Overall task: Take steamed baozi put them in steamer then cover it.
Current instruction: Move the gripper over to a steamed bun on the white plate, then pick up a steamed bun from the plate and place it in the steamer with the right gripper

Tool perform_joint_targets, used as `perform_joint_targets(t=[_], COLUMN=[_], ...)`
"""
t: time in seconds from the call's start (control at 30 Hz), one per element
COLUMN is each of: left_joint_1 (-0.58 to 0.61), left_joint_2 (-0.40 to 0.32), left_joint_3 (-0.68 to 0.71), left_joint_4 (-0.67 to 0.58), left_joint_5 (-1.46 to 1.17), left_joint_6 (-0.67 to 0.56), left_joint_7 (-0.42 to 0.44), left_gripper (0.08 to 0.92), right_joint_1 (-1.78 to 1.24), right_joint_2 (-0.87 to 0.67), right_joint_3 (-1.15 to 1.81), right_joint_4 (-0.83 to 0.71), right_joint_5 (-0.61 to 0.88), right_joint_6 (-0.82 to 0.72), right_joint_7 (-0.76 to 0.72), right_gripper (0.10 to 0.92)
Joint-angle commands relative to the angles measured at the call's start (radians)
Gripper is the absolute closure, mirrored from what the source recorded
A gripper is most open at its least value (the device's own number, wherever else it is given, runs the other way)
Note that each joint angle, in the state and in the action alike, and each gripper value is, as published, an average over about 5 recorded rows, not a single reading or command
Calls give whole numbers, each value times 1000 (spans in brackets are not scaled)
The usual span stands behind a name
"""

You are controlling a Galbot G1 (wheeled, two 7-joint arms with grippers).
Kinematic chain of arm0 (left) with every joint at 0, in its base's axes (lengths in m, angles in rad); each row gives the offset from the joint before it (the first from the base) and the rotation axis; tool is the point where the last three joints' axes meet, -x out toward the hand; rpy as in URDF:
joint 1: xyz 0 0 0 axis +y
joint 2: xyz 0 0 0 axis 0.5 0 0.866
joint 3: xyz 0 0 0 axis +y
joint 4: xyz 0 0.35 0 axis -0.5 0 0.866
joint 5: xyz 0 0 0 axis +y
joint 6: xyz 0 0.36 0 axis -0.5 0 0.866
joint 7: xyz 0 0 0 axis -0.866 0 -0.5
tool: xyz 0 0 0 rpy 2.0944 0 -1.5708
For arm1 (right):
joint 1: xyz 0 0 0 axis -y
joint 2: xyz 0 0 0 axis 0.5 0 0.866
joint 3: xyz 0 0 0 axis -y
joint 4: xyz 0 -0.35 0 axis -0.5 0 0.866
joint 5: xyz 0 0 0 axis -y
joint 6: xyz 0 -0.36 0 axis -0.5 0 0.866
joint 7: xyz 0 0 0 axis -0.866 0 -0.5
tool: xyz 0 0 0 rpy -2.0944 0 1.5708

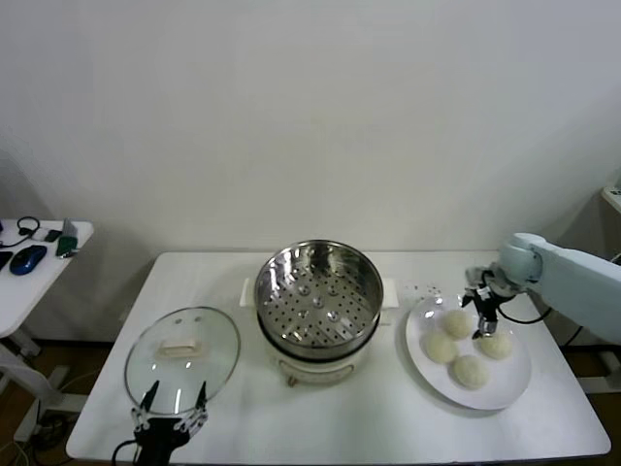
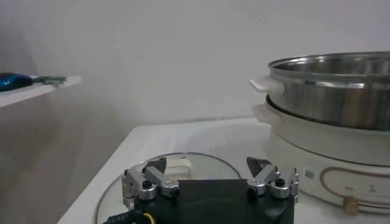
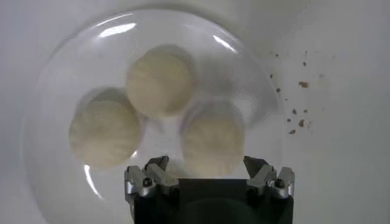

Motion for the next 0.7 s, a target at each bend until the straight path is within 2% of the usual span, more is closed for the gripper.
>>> perform_joint_targets(t=[0.03,0.2,0.4,0.7], left_joint_1=[1,3,-1,-2], left_joint_2=[-2,-2,-4,-3], left_joint_3=[1,5,5,9], left_joint_4=[3,4,3,1], left_joint_5=[3,6,6,8], left_joint_6=[-2,-1,3,2], left_joint_7=[-1,-2,-5,-11], left_gripper=[177,177,177,177], right_joint_1=[-52,-55,-58,79], right_joint_2=[37,30,37,-1], right_joint_3=[52,53,69,-24], right_joint_4=[-57,-57,-59,20], right_joint_5=[-20,-20,2,50], right_joint_6=[7,3,9,33], right_joint_7=[15,0,7,-27], right_gripper=[203,214,292,304])
